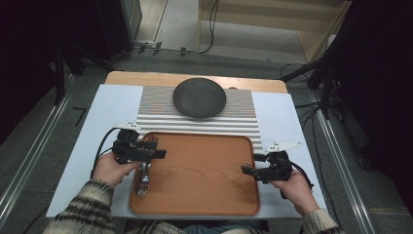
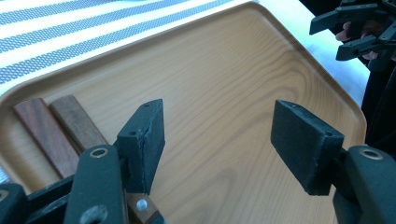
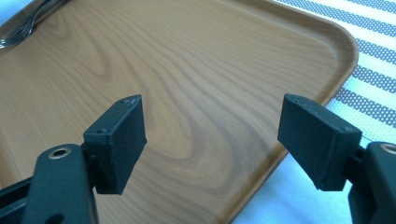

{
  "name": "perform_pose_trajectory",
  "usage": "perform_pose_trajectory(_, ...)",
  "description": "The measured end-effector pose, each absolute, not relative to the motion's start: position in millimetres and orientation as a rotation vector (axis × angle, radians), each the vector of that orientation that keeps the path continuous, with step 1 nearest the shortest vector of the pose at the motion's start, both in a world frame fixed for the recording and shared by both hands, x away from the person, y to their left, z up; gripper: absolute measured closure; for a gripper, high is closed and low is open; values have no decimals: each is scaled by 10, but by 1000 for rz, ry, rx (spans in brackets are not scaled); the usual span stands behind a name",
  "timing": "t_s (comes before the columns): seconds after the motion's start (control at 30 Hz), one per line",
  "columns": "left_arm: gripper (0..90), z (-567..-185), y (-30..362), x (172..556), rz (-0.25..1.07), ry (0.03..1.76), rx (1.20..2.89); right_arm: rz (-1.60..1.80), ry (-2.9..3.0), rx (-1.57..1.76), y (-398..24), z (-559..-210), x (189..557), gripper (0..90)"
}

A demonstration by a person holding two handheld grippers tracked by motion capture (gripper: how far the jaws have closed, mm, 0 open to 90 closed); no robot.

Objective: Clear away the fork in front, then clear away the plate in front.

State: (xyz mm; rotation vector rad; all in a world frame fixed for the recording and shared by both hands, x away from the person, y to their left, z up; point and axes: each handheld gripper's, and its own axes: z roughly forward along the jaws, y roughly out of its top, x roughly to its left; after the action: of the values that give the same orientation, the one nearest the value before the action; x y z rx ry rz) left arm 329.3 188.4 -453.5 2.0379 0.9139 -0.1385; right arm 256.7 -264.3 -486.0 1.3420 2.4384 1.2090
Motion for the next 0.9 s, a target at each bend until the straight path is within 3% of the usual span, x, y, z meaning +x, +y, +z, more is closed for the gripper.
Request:
perform_pose_trajectory(0.3,326,-4500,1987,3231,-123,914,2014,1206,2446,1340,-2649,-4864,2575,216)
perform_pose_trajectory(0.47,256,-4520,2054,3241,-134,916,2010,1203,2444,1342,-2653,-4862,2575,216)
perform_pose_trajectory(0.9,254,-4529,2047,3348,-97,947,1992,1229,2425,1319,-2638,-4851,2530,216)
